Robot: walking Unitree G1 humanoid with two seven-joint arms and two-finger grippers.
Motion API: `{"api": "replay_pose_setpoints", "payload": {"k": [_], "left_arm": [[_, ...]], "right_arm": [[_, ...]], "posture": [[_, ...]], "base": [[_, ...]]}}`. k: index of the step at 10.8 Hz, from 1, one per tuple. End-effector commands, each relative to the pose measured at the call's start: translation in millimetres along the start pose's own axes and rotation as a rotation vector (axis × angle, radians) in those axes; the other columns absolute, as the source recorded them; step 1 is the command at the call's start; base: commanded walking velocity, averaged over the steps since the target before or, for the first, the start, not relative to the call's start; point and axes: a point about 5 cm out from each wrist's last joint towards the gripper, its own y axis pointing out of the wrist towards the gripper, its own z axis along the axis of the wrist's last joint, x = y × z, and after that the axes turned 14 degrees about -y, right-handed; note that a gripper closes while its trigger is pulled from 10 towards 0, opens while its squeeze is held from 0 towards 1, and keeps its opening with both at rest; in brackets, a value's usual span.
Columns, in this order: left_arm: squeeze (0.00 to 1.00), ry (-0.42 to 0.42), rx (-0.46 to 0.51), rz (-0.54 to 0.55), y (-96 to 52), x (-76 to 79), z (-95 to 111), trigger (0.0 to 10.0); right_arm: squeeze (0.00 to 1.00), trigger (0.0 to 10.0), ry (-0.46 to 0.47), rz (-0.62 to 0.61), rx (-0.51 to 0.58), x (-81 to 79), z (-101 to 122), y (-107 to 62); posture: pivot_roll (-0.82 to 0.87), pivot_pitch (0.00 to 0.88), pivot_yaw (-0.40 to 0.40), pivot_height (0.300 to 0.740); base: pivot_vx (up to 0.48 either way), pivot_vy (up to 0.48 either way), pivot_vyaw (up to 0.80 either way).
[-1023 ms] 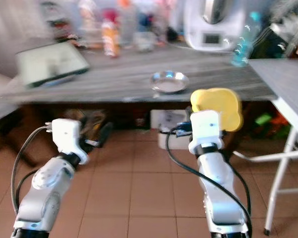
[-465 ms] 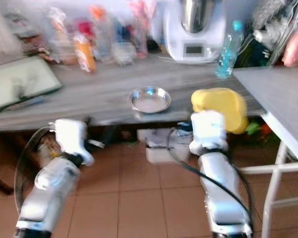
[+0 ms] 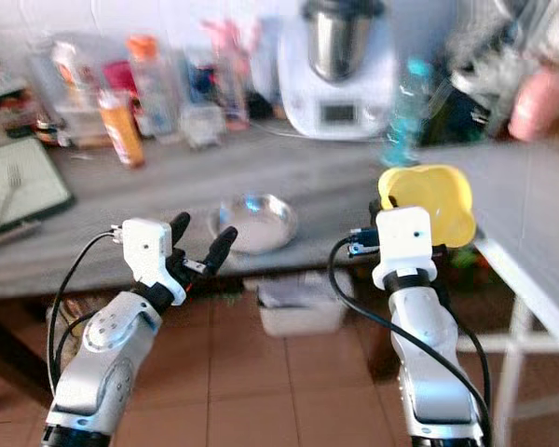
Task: Setting the table
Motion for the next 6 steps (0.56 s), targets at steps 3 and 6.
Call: {"api": "replay_pose_setpoints", "payload": {"k": [3,6], "left_arm": [[0.00,0.016,0.015,0.035,-2.4,-7.2,6.0,10.0],[0.00,0.029,0.017,0.051,-5.1,-11.8,7.6,10.0]], "right_arm": [[0.00,10.0,0.000,0.027,0.045,-2.4,9.2,1.1],[0.00,10.0,-0.034,0.076,0.100,-10.0,18.4,1.8]], "posture": [[-0.03,0.020,0.016,0.740],[-0.03,0.017,0.016,0.740]], "base": [[0.417,0.000,0.00],[0.394,0.000,0.00]]}}
